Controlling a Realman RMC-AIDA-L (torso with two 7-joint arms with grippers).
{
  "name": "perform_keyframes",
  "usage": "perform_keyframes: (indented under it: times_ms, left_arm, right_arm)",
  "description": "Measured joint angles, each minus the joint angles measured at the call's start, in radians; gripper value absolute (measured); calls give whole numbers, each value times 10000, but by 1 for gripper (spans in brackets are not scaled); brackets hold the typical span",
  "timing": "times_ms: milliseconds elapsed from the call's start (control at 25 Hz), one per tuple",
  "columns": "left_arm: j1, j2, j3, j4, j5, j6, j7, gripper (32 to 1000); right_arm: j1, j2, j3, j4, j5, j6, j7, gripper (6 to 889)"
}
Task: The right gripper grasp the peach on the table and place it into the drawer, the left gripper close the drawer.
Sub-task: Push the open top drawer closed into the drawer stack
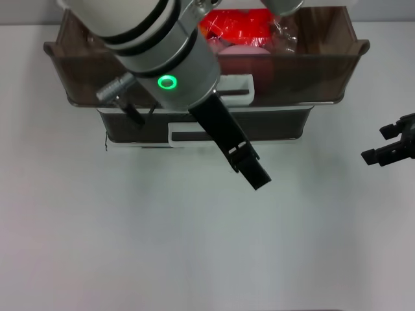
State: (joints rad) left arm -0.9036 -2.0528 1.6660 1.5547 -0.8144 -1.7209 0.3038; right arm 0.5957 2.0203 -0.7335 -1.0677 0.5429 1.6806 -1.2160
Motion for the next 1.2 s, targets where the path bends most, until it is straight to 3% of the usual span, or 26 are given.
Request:
perform_keyframes:
  times_ms: [280, 480, 720, 1200]
  left_arm:
    - [-259, 33, -438, -472, 503, 452, 599, 817]
    - [-280, 29, -492, -493, 1149, 1005, 854, 817]
    - [-498, 23, -489, -1151, 1307, 1482, 1161, 816]
    - [-454, -10, -403, -1405, 1738, 1958, 1186, 817]
  right_arm:
    - [0, 0, -13, 2, -7, -25, 93, 793]
    - [83, -1, 15, 2, -8, -36, 117, 793]
    - [160, -1, 33, 2, -12, -19, 127, 793]
    - [194, 26, 52, 1, -15, -40, 135, 793]
